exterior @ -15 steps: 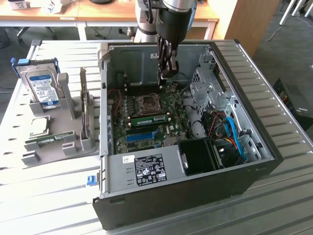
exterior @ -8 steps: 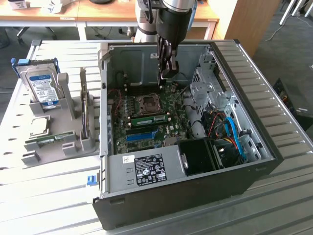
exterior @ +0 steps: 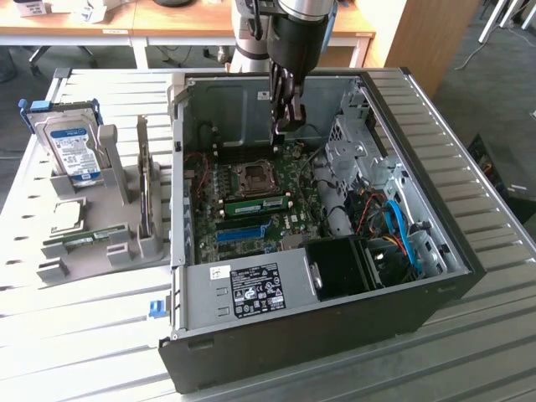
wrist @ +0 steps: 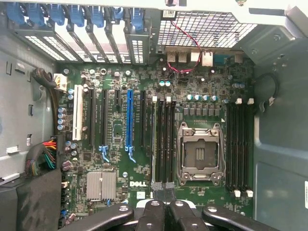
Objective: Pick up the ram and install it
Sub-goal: 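Press down the ram until it locks into place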
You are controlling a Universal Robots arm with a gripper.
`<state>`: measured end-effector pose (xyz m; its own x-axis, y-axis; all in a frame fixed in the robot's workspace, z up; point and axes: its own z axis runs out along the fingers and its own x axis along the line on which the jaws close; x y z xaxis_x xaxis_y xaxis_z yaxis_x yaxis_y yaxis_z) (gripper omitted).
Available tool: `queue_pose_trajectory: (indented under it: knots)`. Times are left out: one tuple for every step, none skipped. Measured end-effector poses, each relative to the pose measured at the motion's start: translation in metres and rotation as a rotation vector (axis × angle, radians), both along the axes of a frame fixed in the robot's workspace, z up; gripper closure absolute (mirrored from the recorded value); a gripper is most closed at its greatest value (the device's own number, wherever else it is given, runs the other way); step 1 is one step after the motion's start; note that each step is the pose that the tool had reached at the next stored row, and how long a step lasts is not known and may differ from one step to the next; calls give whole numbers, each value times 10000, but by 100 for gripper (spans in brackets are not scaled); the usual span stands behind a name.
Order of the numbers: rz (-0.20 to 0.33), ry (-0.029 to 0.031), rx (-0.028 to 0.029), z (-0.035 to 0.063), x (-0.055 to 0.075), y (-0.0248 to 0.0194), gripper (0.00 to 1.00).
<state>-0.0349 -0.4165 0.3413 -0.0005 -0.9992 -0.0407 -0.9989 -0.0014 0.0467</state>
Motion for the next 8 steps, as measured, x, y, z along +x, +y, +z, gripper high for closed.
queue_pose_trajectory:
  knots:
    - [0,0,0,0,0,0,89]
    - [0,0,0,0,0,0,89]
    - [0,0,0,0,1,0,89]
    - [2,1,0,0,9,0,89]
    - [1,1,-1,1,29,0,89]
    - [-1,1,-1,1,53,0,89]
    - [-1,0,0,0,81,0,89]
    - [0,1,0,0,113,0,89]
